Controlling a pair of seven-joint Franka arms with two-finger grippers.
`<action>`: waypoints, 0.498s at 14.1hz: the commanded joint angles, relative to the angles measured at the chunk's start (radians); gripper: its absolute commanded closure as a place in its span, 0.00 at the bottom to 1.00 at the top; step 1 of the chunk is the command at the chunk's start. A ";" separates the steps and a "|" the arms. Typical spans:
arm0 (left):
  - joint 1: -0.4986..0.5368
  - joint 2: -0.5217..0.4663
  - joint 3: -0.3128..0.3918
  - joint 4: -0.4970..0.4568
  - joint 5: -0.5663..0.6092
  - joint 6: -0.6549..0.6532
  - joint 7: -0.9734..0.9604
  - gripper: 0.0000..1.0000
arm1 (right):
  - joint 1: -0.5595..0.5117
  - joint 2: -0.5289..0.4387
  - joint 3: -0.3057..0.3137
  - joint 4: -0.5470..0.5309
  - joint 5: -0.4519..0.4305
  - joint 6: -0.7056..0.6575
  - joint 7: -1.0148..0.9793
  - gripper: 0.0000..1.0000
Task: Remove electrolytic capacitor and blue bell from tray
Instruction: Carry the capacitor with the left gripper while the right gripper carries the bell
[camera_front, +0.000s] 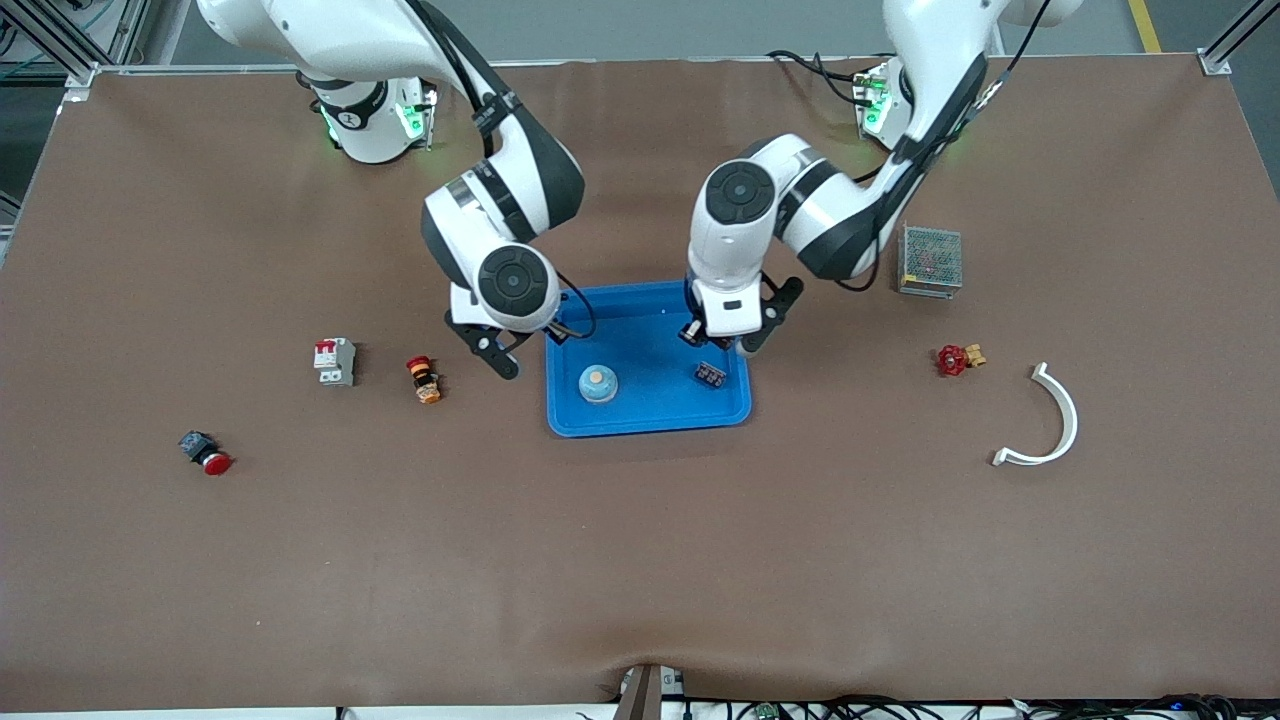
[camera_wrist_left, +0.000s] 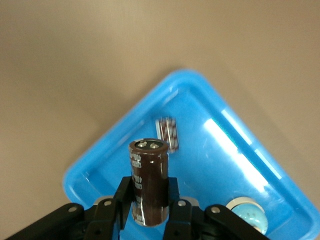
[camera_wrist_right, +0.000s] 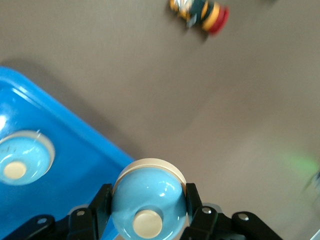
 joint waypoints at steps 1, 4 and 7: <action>0.090 -0.059 -0.007 -0.013 0.016 -0.053 0.140 1.00 | -0.081 -0.161 0.014 -0.156 -0.057 0.014 -0.194 1.00; 0.180 -0.070 -0.007 -0.014 0.016 -0.119 0.331 1.00 | -0.192 -0.365 0.013 -0.375 -0.072 0.098 -0.425 1.00; 0.242 -0.056 -0.005 -0.023 0.016 -0.165 0.442 1.00 | -0.319 -0.494 0.013 -0.484 -0.132 0.106 -0.645 1.00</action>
